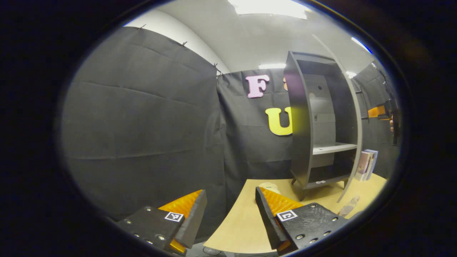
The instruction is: Open the cabinet door with the right hand, grasp the bottle in the cabinet with the left hand and place it on the coaster, then close the cabinet door with the right hand.
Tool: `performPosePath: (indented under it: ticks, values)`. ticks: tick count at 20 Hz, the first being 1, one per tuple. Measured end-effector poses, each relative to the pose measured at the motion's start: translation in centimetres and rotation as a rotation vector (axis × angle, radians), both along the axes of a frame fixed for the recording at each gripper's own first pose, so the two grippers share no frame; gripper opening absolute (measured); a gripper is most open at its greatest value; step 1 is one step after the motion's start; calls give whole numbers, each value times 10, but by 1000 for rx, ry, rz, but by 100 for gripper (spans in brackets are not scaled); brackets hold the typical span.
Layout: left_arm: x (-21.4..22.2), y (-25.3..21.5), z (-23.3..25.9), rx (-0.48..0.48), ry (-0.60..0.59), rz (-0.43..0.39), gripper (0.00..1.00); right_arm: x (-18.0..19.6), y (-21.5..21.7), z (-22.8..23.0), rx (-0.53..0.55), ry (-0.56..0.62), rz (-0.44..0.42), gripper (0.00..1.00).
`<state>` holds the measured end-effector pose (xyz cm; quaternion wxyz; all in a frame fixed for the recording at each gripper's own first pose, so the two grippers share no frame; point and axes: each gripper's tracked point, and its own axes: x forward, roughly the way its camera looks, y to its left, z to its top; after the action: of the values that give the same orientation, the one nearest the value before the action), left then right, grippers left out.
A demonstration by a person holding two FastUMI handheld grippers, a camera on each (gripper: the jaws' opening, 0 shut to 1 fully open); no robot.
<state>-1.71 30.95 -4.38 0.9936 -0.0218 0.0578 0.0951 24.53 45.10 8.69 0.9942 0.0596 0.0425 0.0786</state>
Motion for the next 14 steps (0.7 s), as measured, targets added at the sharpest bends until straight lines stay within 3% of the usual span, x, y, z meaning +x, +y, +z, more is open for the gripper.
performPosePath:
  ticks: [6,7,10,12,14]
  values:
    - [9,-17,11,-25,-35,-43,78,-19,3,5,-14,-10,22,94]
    - [14,-24,10,-36,-39,-58,82,-22,1,7,-15,-18,23,94]
    - [27,-50,18,-62,-55,-100,82,-33,-16,11,-30,-43,15,94]
    - [33,-69,25,-69,-64,-118,75,-38,-29,12,-30,-60,18,94]
    - [39,-93,37,-89,-75,-148,78,-42,-44,9,-24,-62,18,94]
